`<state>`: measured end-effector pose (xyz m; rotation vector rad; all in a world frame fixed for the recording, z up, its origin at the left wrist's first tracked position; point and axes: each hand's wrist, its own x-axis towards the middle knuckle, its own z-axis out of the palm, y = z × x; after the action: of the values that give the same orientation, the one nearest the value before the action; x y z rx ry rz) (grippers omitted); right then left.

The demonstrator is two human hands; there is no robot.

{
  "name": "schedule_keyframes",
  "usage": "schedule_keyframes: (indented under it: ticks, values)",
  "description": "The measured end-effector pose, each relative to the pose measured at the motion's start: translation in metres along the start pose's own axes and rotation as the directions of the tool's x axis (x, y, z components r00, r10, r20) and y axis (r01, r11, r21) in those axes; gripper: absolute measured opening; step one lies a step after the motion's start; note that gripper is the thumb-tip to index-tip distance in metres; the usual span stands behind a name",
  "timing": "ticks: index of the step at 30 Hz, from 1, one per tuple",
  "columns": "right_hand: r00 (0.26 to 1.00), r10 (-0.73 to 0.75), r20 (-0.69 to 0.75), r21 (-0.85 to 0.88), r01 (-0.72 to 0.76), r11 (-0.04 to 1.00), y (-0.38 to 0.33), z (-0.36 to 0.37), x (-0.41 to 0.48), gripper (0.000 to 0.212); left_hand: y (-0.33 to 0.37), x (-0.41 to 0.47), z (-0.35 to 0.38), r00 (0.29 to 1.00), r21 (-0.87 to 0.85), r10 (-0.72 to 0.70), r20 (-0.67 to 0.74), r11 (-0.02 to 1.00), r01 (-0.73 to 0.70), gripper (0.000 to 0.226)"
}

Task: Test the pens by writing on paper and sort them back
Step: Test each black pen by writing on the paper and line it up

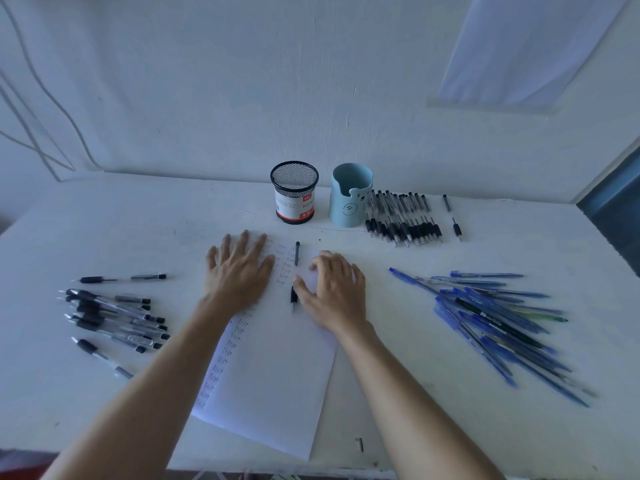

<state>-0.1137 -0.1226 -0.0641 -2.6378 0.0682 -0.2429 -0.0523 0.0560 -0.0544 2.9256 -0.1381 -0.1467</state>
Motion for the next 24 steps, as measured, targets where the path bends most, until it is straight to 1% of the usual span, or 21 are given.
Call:
schedule_keyframes:
  ticks: [4,6,8,10,12,16,18,19,24]
  values:
    - [0.994,0.041,0.097,-0.043,-0.037,0.998,-0.01,0.0,0.004,0.038,0.0,0.0,0.002,0.999,-0.002,-0.008,-0.043,1.0,0.008,0.059]
    - [0.993,0.07,0.094,-0.028,-0.068,0.997,-0.014,-0.001,0.005,0.028,0.0,0.0,0.002,0.999,0.001,-0.009,-0.053,1.0,0.009,0.059]
    - [0.994,0.089,0.059,-0.018,-0.088,0.996,-0.015,-0.001,0.006,0.016,0.0,0.001,0.002,0.998,-0.001,-0.01,-0.056,1.0,0.01,0.059]
    - [0.997,0.073,0.001,-0.01,-0.073,0.997,-0.013,-0.001,0.007,0.015,0.001,0.001,0.003,0.998,-0.003,-0.014,-0.056,1.0,0.014,0.059]
    - [0.992,0.037,-0.123,0.018,-0.035,0.999,-0.009,-0.005,0.006,0.022,0.002,0.0,0.002,0.998,-0.004,-0.018,-0.056,1.0,0.018,0.059]
    - [0.944,0.048,-0.328,0.005,-0.049,0.999,0.015,-0.016,0.002,0.028,0.004,0.0,0.001,0.998,-0.016,-0.019,-0.061,1.0,0.018,0.059]
    - [0.894,0.075,-0.442,0.0,-0.084,0.996,0.031,-0.026,0.004,0.027,0.005,0.001,0.001,0.998,-0.025,-0.023,-0.067,0.999,0.022,0.058]
    - [0.876,0.099,-0.472,0.001,-0.112,0.994,0.039,-0.032,0.006,0.027,0.006,0.003,0.002,0.997,-0.028,-0.025,-0.074,0.999,0.023,0.058]
    - [0.807,0.282,-0.519,0.009,-0.325,0.946,0.073,-0.064,0.032,0.026,0.015,0.009,0.004,0.994,-0.044,-0.033,-0.105,0.999,0.029,0.058]
